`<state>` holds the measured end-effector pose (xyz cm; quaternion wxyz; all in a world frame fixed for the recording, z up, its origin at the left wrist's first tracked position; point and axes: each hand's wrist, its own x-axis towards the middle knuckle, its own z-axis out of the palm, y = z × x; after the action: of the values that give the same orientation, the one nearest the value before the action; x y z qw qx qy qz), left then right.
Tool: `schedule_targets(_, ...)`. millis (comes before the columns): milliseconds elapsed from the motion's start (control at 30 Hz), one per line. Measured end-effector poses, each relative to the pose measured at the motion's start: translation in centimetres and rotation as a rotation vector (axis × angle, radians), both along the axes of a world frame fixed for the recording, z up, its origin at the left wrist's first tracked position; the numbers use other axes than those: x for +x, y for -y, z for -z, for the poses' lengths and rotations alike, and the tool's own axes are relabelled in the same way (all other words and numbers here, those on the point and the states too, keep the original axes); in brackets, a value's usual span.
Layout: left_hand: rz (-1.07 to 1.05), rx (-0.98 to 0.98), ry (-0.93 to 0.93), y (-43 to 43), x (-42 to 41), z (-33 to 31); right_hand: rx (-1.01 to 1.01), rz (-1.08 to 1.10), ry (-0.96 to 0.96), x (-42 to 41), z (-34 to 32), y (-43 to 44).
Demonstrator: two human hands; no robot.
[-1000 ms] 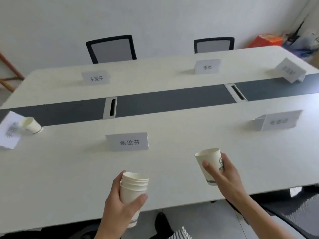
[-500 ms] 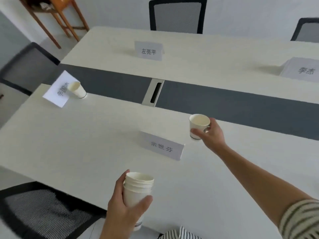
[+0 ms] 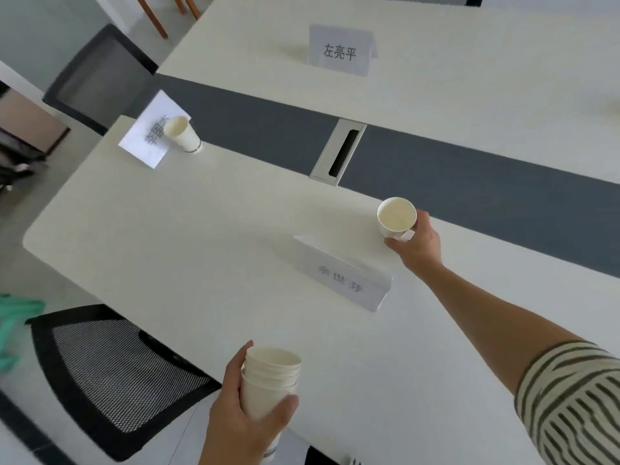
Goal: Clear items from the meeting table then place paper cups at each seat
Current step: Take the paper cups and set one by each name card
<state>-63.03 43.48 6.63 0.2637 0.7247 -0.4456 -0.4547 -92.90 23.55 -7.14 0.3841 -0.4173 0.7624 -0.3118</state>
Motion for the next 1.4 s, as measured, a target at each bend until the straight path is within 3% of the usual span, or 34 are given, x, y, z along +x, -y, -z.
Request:
schedule_targets(267, 0.163, -0.066, -0.113, 2.3, 0.5, -1.7, -0.007, 0.095, -0.104, -0.9, -5.7, -7.1)
schedule_targets(567, 0.692, -0.212, -0.126, 3.1, -0.7, -3.4, -0.061, 0.099, 0.141, 5.4, -18.0, -21.2)
schedule_targets(800, 1.046, -0.331, -0.084, 0.0, -3.5, -3.7, -0.043, 0.204, 0.222, 8.3, -20.3, -30.2)
schedule_targets(967, 1.347, -0.403, -0.039, -3.8, -6.1, -4.1, -0.06, 0.405, 0.258, 8.5, -19.6, -37.2)
schedule_targets(1167, 1.711, -0.471, -0.053, -11.4, -9.6, -4.7, -0.115, 0.689, 0.456, 9.5, -19.4, -48.5)
schedule_targets(1400, 1.962, -0.417, -0.162, -24.1, -11.3, -3.8, -0.157, 1.014, 0.547, 13.0, -18.4, -63.3)
